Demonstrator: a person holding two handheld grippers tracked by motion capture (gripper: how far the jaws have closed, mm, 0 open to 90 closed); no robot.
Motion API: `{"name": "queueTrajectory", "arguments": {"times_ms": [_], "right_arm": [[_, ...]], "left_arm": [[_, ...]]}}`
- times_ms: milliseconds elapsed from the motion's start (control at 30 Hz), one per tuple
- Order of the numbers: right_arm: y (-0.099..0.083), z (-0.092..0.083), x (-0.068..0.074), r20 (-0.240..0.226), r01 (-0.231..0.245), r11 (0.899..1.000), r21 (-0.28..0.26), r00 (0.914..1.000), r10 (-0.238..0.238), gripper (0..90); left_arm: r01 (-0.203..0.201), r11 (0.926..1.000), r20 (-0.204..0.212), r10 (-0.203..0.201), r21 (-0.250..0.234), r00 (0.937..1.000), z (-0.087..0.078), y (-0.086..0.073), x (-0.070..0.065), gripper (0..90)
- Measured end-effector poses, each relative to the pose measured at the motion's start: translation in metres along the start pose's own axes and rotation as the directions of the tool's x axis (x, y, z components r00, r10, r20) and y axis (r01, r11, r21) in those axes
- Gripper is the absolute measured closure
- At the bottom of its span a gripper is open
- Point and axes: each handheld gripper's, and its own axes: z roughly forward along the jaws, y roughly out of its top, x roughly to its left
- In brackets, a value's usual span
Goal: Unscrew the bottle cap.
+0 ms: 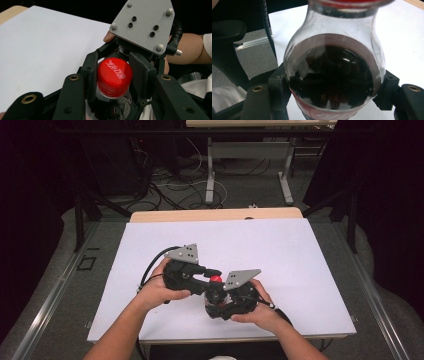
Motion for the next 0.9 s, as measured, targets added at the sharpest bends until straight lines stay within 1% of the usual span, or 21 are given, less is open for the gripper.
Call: {"name": "queueTrajectory", "arguments": {"times_ms": [67, 133, 167, 233, 267, 300, 333, 400, 433, 467, 500, 533, 567, 600, 633, 667, 700, 733, 800, 867, 900], "right_arm": [[0.000, 0.000, 0.000, 0.012, -0.004, 1.000, -0.002, 0.9999, 0.004, 30.1], [0.000, 0.000, -0.001, 0.015, -0.008, 1.000, 0.001, 0.9998, 0.008, 30.2], [0.000, -0.001, -0.001, 0.015, -0.010, 1.000, 0.009, 0.9998, 0.009, 30.2], [-0.001, 0.000, -0.002, 0.028, -0.017, 1.000, 0.001, 0.9995, 0.017, 30.2], [-0.001, 0.000, -0.003, 0.032, -0.021, 1.000, 0.001, 0.9993, 0.021, 30.2], [-0.001, -0.001, -0.004, 0.030, -0.029, 1.000, 0.007, 0.9991, 0.028, 30.2], [-0.001, 0.000, -0.004, 0.044, -0.028, 1.000, -0.002, 0.9986, 0.028, 30.2], [-0.002, -0.001, -0.005, 0.047, -0.036, 0.999, -0.001, 0.9983, 0.036, 30.2], [-0.002, -0.001, -0.005, 0.055, -0.032, 0.999, 0.001, 0.9980, 0.032, 30.2], [-0.002, -0.001, -0.005, 0.059, -0.027, 1.000, 0.002, 0.9979, 0.027, 30.2], [-0.002, -0.001, -0.005, 0.060, -0.028, 1.000, 0.001, 0.9978, 0.028, 30.2], [-0.002, -0.002, -0.005, 0.060, -0.036, 0.999, 0.005, 0.9975, 0.036, 30.2], [-0.002, -0.001, -0.005, 0.064, -0.035, 0.999, 0.002, 0.9973, 0.035, 30.2], [-0.002, -0.002, -0.005, 0.067, -0.031, 1.000, 0.002, 0.9973, 0.030, 30.2], [-0.002, -0.002, -0.005, 0.066, -0.029, 1.000, 0.003, 0.9974, 0.029, 30.2], [-0.002, -0.002, -0.005, 0.061, -0.027, 1.000, 0.010, 0.9978, 0.027, 30.2], [-0.002, -0.002, -0.006, 0.057, -0.028, 1.000, 0.008, 0.9980, 0.027, 30.2], [-0.002, -0.002, -0.005, 0.057, -0.027, 1.000, 0.001, 0.9980, 0.027, 30.2], [-0.002, -0.003, -0.006, 0.048, -0.027, 1.000, -0.004, 0.9985, 0.027, 30.1], [-0.002, -0.003, -0.006, 0.039, -0.025, 1.000, -0.009, 0.9989, 0.025, 30.1], [-0.001, -0.003, -0.006, 0.038, -0.025, 1.000, -0.013, 0.9990, 0.025, 30.2]], "left_arm": [[0.003, 1.0000, -0.012, -0.003, -0.009, 0.9999, 0.000, -0.001, 0.000, 61.0], [0.018, 0.9997, -0.031, -0.019, -0.014, 0.9994, 0.001, -0.001, -0.001, 61.2], [0.031, 0.9994, -0.050, -0.032, -0.015, 0.9983, 0.002, -0.001, -0.003, 61.2], [0.057, 0.9983, -0.100, -0.058, -0.016, 0.9933, 0.004, 0.000, -0.007, 61.3], [0.069, 0.9974, -0.133, -0.071, -0.020, 0.9885, 0.005, 0.001, -0.011, 61.4], [0.082, 0.9964, -0.169, -0.084, -0.023, 0.9820, 0.006, 0.001, -0.014, 61.4], [0.091, 0.9950, -0.206, -0.097, -0.041, 0.9736, 0.009, 0.001, -0.018, 61.4], [0.115, 0.9924, -0.266, -0.122, -0.045, 0.9563, 0.011, 0.002, -0.026, 61.4], [0.130, 0.9891, -0.303, -0.145, -0.069, 0.9417, 0.013, 0.002, -0.030, 61.4], [0.137, 0.9875, -0.336, -0.156, -0.079, 0.9289, 0.015, 0.002, -0.034, 61.4], [0.145, 0.9859, -0.361, -0.165, -0.084, 0.9179, 0.016, 0.002, -0.038, 61.3], [0.143, 0.9860, -0.386, -0.165, -0.086, 0.9076, 0.018, 0.002, -0.041, 61.3], [0.145, 0.9853, -0.398, -0.169, -0.090, 0.9016, 0.019, 0.003, -0.043, 61.2], [0.143, 0.9857, -0.407, -0.167, -0.089, 0.8981, 0.020, 0.003, -0.044, 61.0], [0.143, 0.9863, -0.403, -0.164, -0.082, 0.9002, 0.020, 0.004, -0.044, 60.3], [0.138, 0.9868, -0.389, -0.160, -0.085, 0.9070, 0.018, 0.005, -0.043, 57.2], [0.134, 0.9882, -0.380, -0.152, -0.074, 0.9125, 0.016, 0.005, -0.041, 54.1], [0.141, 0.9871, -0.370, -0.159, -0.075, 0.9155, 0.014, 0.006, -0.039, 51.8], [0.160, 0.9842, -0.330, -0.176, -0.076, 0.9275, 0.009, 0.007, -0.035, 48.6], [0.151, 0.9874, -0.280, -0.158, -0.045, 0.9470, 0.004, 0.008, -0.029, 47.3], [0.146, 0.9882, -0.269, -0.153, -0.045, 0.9510, 0.002, 0.008, -0.028, 47.2]]}}
